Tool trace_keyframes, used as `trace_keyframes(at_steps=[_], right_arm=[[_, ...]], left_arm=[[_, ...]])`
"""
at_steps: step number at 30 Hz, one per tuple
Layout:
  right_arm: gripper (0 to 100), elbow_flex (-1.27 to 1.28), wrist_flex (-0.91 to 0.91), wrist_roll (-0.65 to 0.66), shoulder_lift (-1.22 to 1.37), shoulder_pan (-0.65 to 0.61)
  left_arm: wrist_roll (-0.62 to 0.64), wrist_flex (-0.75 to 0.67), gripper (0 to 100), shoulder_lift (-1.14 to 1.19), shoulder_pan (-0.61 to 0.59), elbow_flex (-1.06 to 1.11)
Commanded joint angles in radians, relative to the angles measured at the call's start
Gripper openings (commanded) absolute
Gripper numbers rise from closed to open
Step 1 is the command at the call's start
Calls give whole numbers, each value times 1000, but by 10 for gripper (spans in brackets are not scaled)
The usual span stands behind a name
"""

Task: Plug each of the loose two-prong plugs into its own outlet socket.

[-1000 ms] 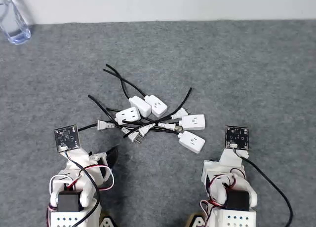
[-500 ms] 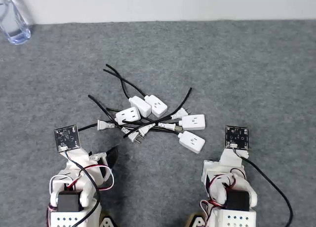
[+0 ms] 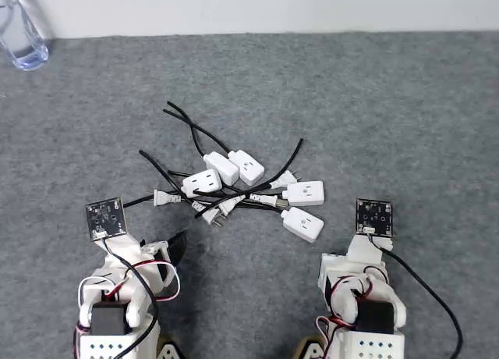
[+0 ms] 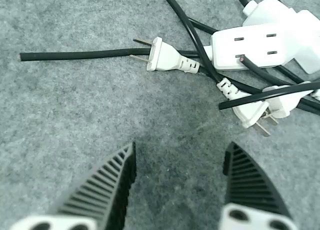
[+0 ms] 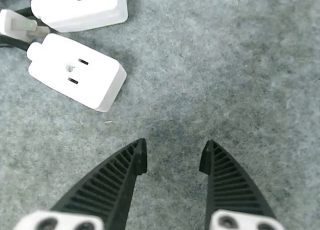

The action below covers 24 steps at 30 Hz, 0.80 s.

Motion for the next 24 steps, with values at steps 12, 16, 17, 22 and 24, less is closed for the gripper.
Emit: trace_keyframes(at_steps=[12,16,17,22,24], right_arm=[[190,17,-1,-5,-5,2],[190,17,-5,-3,-5,-1],[190,17,-5,-2,-5,-19],[190,17,2,-5,-5,-160],[190,17,-4,-5,-5,-206]], left_arm=[[9,-6,272,-9,141,-8],[6,-6,272,-11,63,-85],[9,-15,272,-11,21,-102],[11,-241,270,-11,-12,-79],[5,-262,271,-9,-8,-50]])
